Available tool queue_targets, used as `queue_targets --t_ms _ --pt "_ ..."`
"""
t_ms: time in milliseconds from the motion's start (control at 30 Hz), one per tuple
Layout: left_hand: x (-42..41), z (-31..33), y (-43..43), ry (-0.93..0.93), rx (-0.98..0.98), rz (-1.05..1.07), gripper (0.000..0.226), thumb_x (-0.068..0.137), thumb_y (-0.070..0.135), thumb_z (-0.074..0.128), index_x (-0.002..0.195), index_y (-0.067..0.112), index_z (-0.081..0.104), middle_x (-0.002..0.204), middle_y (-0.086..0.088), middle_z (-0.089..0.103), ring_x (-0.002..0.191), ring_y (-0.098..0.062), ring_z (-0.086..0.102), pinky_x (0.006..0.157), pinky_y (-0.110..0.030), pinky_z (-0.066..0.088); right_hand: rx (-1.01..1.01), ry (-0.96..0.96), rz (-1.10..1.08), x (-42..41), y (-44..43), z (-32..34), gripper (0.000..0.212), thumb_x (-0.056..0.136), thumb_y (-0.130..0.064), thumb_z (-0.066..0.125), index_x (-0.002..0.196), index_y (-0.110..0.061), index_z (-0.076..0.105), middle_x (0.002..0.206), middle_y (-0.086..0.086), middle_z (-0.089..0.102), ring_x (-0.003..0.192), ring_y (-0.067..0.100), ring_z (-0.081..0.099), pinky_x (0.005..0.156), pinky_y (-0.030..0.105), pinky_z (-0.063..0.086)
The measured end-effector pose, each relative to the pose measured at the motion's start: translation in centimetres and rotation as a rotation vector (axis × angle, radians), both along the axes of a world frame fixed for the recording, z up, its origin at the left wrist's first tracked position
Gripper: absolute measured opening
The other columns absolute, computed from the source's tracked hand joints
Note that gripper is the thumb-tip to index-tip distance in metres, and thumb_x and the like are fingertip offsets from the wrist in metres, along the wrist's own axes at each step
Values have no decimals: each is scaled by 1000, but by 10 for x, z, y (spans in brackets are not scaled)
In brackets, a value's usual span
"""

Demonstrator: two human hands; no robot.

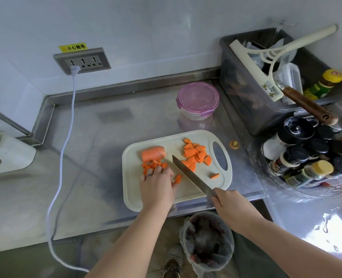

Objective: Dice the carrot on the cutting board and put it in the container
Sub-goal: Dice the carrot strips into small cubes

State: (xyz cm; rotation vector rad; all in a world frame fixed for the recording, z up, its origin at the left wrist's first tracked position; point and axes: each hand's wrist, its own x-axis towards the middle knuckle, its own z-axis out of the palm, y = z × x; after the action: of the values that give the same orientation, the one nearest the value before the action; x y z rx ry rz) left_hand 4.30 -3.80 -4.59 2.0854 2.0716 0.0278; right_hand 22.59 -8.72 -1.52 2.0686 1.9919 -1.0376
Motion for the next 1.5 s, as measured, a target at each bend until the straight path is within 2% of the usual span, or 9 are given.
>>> queue_targets --t_ms 167,300,400,467,600,933,1200,1367,1500 --pt "3 3 1 6 -29 -2 22 91 48 53 104 35 65 118 10 54 110 -17 47 91 -32 32 27 -21 13 0 -5 -3 26 104 -27 31 109 -16 54 70 -13 44 60 4 45 47 15 30" --pt "5 4 3 -23 -33 16 23 90 49 55 105 34 63 117 9 55 110 -17 48 91 -32 33 34 -16 6 0 -6 -3 26 104 -27 31 108 -17 54 70 -15 43 60 4 46 47 15 30" --pt "5 3 4 -37 -19 42 32 87 55 53 108 31 59 115 8 56 111 -18 49 91 -33 34 30 -17 7 1 -5 -3 23 104 -28 31 104 -20 52 73 -11 48 65 6 50 53 16 35" --pt "6 2 5 -12 -12 28 36 87 56 51 112 31 59 117 7 55 112 -19 49 92 -34 34 25 -13 9 2 -5 -3 25 104 -30 31 109 -20 53 80 -9 52 70 7 53 58 17 40" --pt "7 -1 8 1 -9 1 30 89 52 51 109 32 61 119 7 55 113 -19 48 92 -35 33 18 -9 18 1 -4 -4 26 104 -30 31 113 -19 53 81 -8 50 69 6 51 56 16 39" --pt "13 -5 9 -53 40 63 24 88 50 55 100 31 64 108 9 61 107 -17 52 89 -35 34 32 -1 17 -5 3 -7 26 104 -30 32 111 -20 55 91 -3 61 79 12 61 74 28 56" --pt "7 -5 2 -102 65 94 28 85 55 56 102 34 65 109 12 61 106 -15 52 89 -33 35 27 -4 8 -6 2 -10 24 104 -30 34 109 -21 55 89 -5 60 77 11 61 71 25 55" --pt "5 -4 0 -104 50 81 23 88 50 57 102 34 66 110 12 60 105 -14 52 87 -32 32 18 -7 17 -7 3 -10 23 104 -29 35 111 -21 55 91 -6 61 78 9 61 67 22 54" --pt "8 -4 1 -114 60 83 21 88 49 58 101 34 67 108 12 60 103 -15 51 86 -32 31 25 -25 20 -8 3 -9 22 104 -28 34 109 -21 54 87 -6 57 74 9 57 56 17 41"
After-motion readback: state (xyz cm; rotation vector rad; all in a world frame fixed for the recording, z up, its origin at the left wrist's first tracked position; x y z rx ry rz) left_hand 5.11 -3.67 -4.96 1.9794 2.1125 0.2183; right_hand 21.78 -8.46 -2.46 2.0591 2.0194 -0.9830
